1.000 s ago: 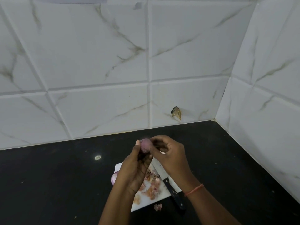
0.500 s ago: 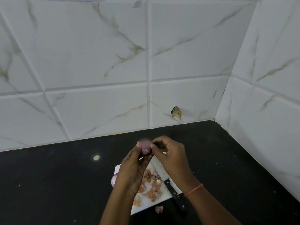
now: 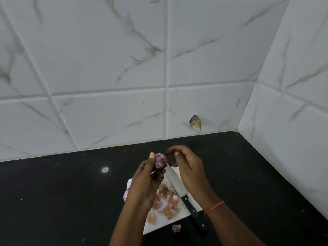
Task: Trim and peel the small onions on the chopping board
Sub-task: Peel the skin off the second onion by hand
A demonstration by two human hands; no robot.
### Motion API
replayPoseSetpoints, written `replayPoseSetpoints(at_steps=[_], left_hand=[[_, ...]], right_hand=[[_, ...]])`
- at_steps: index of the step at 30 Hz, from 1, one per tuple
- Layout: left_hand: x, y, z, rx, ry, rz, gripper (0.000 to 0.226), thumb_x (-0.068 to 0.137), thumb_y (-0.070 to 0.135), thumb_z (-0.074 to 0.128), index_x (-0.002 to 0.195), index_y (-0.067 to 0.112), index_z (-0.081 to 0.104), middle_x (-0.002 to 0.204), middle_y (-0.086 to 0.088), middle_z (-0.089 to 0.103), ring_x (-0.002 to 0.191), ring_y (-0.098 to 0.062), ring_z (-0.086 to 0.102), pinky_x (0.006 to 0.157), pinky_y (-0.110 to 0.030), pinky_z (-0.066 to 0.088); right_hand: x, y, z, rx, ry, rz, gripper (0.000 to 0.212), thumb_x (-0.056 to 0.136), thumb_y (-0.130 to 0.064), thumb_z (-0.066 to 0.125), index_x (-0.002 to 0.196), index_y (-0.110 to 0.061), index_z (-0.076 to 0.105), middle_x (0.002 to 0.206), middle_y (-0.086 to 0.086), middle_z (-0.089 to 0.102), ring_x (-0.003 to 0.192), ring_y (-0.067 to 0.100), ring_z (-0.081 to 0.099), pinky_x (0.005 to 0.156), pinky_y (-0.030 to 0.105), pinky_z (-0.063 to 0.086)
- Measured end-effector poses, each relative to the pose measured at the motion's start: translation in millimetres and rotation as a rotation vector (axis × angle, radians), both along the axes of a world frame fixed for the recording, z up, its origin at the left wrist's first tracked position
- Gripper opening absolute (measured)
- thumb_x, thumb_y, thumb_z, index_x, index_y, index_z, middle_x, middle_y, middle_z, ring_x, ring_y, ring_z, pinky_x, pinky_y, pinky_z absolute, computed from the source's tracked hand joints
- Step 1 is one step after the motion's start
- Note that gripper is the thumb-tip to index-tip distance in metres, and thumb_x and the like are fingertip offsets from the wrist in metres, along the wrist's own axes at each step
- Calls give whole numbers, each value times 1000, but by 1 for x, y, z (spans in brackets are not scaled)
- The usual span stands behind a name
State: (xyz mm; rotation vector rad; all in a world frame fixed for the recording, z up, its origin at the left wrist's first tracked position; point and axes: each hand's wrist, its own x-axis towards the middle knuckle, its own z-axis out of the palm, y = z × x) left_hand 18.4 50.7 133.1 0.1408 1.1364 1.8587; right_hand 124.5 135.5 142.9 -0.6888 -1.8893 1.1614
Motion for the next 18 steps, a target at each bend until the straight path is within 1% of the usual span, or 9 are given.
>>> replayPoseSetpoints(at_steps=[2, 4, 5, 7, 10, 12, 14, 16, 18], left_hand=[[1, 1, -2, 3, 34, 8, 74, 75, 46, 74, 125, -6, 59, 95, -18, 69, 82, -22, 64, 77, -33, 52], [2, 0, -2, 21, 66, 11, 78, 73, 51, 74, 124, -7, 60, 107, -26, 68, 98, -31, 59, 92, -43, 49], [3, -1, -2, 30, 90, 7, 76, 75, 53, 71, 123, -6, 62, 108, -25, 67, 99, -30, 58, 91, -41, 48], [2, -4, -3, 49, 140, -24, 65, 83, 52, 63, 121, -1, 67, 108, -18, 69, 95, -24, 60, 83, -31, 50], [1, -8, -3, 82, 243, -112, 41, 86, 32, 65, 121, 12, 71, 106, -10, 72, 85, -13, 65, 75, -26, 54], [4, -10, -2, 71, 307, -156, 39, 84, 28, 67, 123, 23, 71, 110, -6, 73, 88, -12, 67, 81, -31, 53], [7, -11, -2, 58, 360, -167, 39, 85, 29, 66, 124, 30, 69, 117, -4, 73, 97, -16, 67, 86, -34, 52], [8, -12, -1, 60, 398, -166, 38, 89, 29, 63, 127, 33, 67, 121, -2, 72, 105, -17, 68, 88, -34, 52], [7, -12, 0, 78, 420, -165, 39, 93, 24, 60, 132, 31, 63, 125, 1, 71, 114, -17, 68, 93, -35, 52]], right_hand=[[1, -2, 2, -24, -38, 148, 24, 94, -22, 62, 117, -28, 64, 110, -15, 67, 105, 4, 63, 86, 26, 55], [-1, -4, -1, 57, -83, 162, 29, 89, -24, 70, 116, -29, 65, 110, -16, 67, 105, 6, 64, 85, 27, 56], [-1, -5, -2, 40, -65, 126, 27, 87, -23, 72, 113, -27, 67, 107, -15, 68, 102, 7, 65, 85, 28, 56], [-1, -6, -2, -97, 32, 47, 21, 85, -21, 74, 105, -23, 69, 99, -11, 72, 95, 7, 68, 82, 30, 58], [1, -6, -2, -210, 148, 7, 13, 86, -17, 71, 98, -15, 67, 92, -3, 74, 86, 11, 72, 75, 29, 59], [1, -7, -2, -201, 167, -4, 8, 88, -13, 69, 96, -13, 66, 91, 0, 73, 85, 11, 72, 73, 26, 59], [1, -8, -2, -147, 142, -15, 6, 90, -12, 67, 95, -12, 66, 89, -2, 72, 85, 8, 71, 72, 21, 57], [2, -7, -3, -89, 99, -22, 5, 91, -13, 66, 96, -14, 67, 89, -6, 72, 85, 4, 70, 72, 18, 55], [4, -5, -5, -37, 55, -38, 6, 92, -16, 65, 95, -21, 67, 89, -12, 70, 87, 3, 68, 74, 18, 55]])
